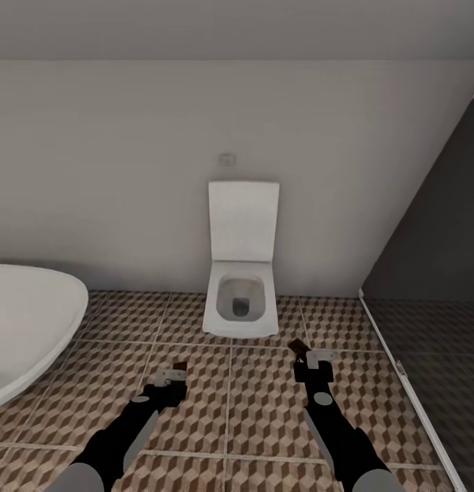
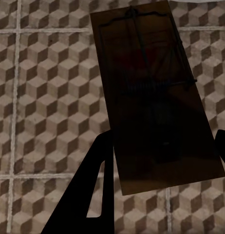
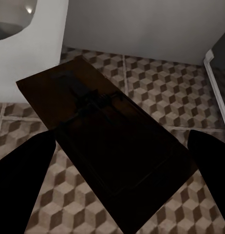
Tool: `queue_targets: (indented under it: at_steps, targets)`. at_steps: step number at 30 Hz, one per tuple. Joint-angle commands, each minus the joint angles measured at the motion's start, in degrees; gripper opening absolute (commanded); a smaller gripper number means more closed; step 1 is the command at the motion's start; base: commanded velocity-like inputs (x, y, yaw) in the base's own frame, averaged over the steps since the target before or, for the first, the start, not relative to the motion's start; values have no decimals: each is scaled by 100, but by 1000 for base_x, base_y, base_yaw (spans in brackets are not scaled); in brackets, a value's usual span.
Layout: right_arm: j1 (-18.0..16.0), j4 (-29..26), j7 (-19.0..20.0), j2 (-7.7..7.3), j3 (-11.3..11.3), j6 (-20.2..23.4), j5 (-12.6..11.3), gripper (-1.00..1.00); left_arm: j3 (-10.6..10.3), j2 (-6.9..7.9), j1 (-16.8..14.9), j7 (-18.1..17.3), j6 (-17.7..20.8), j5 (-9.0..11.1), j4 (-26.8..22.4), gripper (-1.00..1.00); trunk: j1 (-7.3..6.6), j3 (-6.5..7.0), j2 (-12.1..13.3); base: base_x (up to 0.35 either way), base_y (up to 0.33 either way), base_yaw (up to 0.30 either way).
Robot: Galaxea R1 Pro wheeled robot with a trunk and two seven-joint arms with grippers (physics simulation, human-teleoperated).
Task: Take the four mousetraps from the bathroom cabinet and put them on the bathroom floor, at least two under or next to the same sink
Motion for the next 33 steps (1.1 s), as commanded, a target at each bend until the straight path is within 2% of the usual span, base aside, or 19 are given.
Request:
queue_targets:
  at_steps: [1,7,23,33]
  targets:
    - [-3,-1,-35,0,13,23,53,-100,-45,6,-5,75,25,43,-13,-100,22,-32,-44,0,0,0]
    - [-3,-1,-35,6,16,23,53,-100,-48,0,-3,75,25,38,-18,-100,154,-196,-285,0,0,0]
    - [-3,7,-35,9,25,23,53,-100,-54,32,-3,83,47,38,-459,-100,505,-631,-926,0,0,0]
    - [-3,8,-35,16,25,23,55,-100,-62,33,-2,83,46,36,-496,-100,725,-903,-1328,0,0,0]
